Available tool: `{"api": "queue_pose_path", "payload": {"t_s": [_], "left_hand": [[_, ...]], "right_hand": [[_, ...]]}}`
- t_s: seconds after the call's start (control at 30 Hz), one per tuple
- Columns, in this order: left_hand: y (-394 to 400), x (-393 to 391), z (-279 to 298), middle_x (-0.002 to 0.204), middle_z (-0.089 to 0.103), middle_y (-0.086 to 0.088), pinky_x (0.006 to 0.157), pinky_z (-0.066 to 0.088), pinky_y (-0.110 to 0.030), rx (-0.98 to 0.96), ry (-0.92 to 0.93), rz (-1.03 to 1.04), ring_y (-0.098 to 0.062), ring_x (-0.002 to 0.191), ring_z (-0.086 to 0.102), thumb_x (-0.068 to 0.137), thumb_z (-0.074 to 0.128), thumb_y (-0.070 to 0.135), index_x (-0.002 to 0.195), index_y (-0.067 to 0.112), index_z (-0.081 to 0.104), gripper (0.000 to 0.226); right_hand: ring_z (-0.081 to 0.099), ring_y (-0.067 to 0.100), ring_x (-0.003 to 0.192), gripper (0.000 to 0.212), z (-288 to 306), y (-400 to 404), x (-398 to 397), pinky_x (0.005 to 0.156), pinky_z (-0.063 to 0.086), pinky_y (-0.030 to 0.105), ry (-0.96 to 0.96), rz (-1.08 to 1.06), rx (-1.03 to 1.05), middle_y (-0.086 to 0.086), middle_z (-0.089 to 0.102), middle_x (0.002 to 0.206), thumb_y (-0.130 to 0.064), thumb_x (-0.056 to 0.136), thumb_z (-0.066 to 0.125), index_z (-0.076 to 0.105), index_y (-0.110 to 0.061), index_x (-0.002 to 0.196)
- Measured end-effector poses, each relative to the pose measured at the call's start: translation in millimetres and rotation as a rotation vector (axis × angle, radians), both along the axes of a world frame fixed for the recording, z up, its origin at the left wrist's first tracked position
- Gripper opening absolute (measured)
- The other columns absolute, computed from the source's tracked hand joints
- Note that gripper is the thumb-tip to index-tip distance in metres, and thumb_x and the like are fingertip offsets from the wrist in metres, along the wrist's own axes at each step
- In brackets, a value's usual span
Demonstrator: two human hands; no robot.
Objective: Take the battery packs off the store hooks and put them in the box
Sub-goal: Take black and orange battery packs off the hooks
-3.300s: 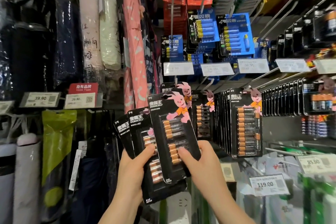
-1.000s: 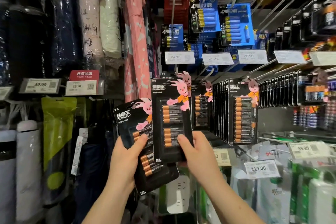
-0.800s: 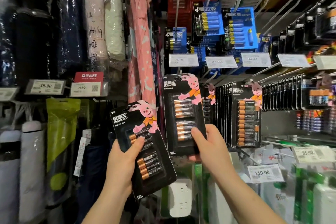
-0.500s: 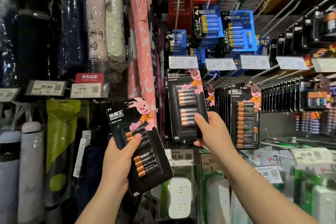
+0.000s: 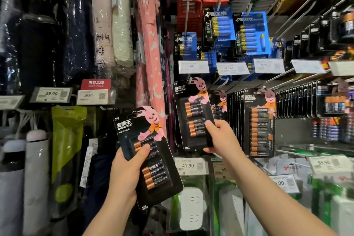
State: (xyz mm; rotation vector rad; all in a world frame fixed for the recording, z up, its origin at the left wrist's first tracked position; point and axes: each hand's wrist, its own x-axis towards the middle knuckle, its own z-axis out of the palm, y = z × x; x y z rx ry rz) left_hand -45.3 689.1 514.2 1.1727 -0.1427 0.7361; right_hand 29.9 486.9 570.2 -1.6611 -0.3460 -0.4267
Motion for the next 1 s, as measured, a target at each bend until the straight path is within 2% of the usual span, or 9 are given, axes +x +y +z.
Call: {"api": "queue_pose_path", "payload": {"t_s": [0.13, 0.2, 0.3, 0.43, 0.57, 0.67, 0.8, 0.9, 1.0], "left_hand": [[-3.7, -0.5, 2.7, 0.094, 0.076, -0.003, 0.067, 0.054, -0.035, -0.018, -0.002, -0.011, -0.021, 0.081, 0.074, 0.087, 0.069, 0.012, 0.106, 0.019, 0.066, 0.02], [-7.4, -0.3, 4.7, 0.09, 0.076, -0.001, 0.065, 0.054, -0.033, -0.022, -0.005, -0.015, -0.017, 0.077, 0.074, 0.088, 0.069, 0.012, 0.104, 0.02, 0.066, 0.019], [-14.8, 0.9, 6.4, 0.092, 0.076, -0.001, 0.063, 0.054, -0.031, -0.018, -0.005, -0.028, -0.015, 0.077, 0.074, 0.088, 0.069, 0.011, 0.105, 0.02, 0.065, 0.02], [-27.8, 4.4, 5.1, 0.091, 0.076, 0.0, 0.057, 0.055, -0.025, -0.007, 0.0, -0.064, -0.014, 0.074, 0.074, 0.088, 0.067, 0.009, 0.106, 0.018, 0.065, 0.02], [-41.8, 7.5, 2.0, 0.084, 0.076, 0.001, 0.053, 0.055, -0.023, 0.006, 0.005, -0.11, -0.013, 0.07, 0.074, 0.088, 0.066, 0.005, 0.1, 0.017, 0.066, 0.017], [-48.1, 9.7, -0.7, 0.089, 0.077, -0.003, 0.059, 0.057, -0.029, 0.011, 0.017, -0.133, -0.019, 0.076, 0.074, 0.088, 0.067, 0.005, 0.103, 0.017, 0.067, 0.019], [-51.6, 11.7, -3.6, 0.098, 0.076, -0.009, 0.067, 0.056, -0.036, 0.019, 0.027, -0.138, -0.027, 0.085, 0.074, 0.086, 0.068, 0.006, 0.11, 0.013, 0.066, 0.026], [-52.0, 11.2, -5.5, 0.098, 0.076, -0.008, 0.07, 0.056, -0.037, 0.025, 0.032, -0.14, -0.027, 0.086, 0.074, 0.085, 0.07, 0.006, 0.111, 0.013, 0.065, 0.027], [-53.2, 10.5, -7.4, 0.098, 0.076, -0.008, 0.072, 0.056, -0.038, 0.048, 0.036, -0.152, -0.027, 0.087, 0.074, 0.084, 0.07, 0.006, 0.109, 0.013, 0.067, 0.026]], "right_hand": [[0.066, 0.021, 0.097, 0.053, -4.8, -8.6, -3.9, 0.084, 0.057, 0.042, 0.025, -0.003, -0.045, 0.004, 0.064, 0.11, -0.052, 0.081, 0.054, 0.049, -0.017, 0.12], [0.059, 0.015, 0.102, 0.051, -7.1, -11.7, -12.2, 0.096, 0.049, 0.042, 0.021, -0.022, -0.054, -0.003, 0.057, 0.118, -0.046, 0.086, 0.058, 0.045, -0.021, 0.128], [0.052, 0.004, 0.096, 0.043, -13.1, -17.6, -22.6, 0.081, 0.042, 0.026, -0.045, -0.057, -0.093, -0.006, 0.049, 0.121, -0.032, 0.095, 0.055, 0.041, -0.021, 0.134], [0.057, 0.012, 0.11, 0.034, -19.0, -20.5, -38.3, 0.095, 0.047, 0.035, -0.061, 0.02, -0.121, -0.01, 0.057, 0.119, -0.03, 0.093, 0.058, 0.05, -0.024, 0.126], [0.065, 0.018, 0.101, 0.02, -23.7, -19.6, -48.9, 0.092, 0.054, 0.04, -0.049, 0.153, -0.221, -0.009, 0.064, 0.107, -0.032, 0.09, 0.062, 0.057, -0.029, 0.109], [0.066, 0.016, 0.094, 0.028, -30.4, -14.4, -53.3, 0.087, 0.056, 0.037, -0.055, 0.178, -0.3, -0.009, 0.065, 0.104, -0.035, 0.083, 0.07, 0.059, -0.029, 0.108], [0.066, 0.011, 0.087, 0.027, -39.9, -8.0, -54.2, 0.083, 0.056, 0.034, -0.091, 0.149, -0.357, -0.01, 0.066, 0.098, -0.038, 0.077, 0.074, 0.062, -0.029, 0.099], [0.058, 0.0, 0.071, 0.024, -43.6, -4.4, -55.3, 0.071, 0.049, 0.021, -0.131, 0.046, -0.381, -0.012, 0.064, 0.088, -0.036, 0.075, 0.076, 0.063, -0.026, 0.092], [0.058, 0.002, 0.07, 0.023, -45.6, -2.3, -54.1, 0.068, 0.048, 0.023, -0.17, -0.032, -0.369, -0.009, 0.065, 0.081, -0.036, 0.074, 0.078, 0.063, -0.021, 0.082]]}}
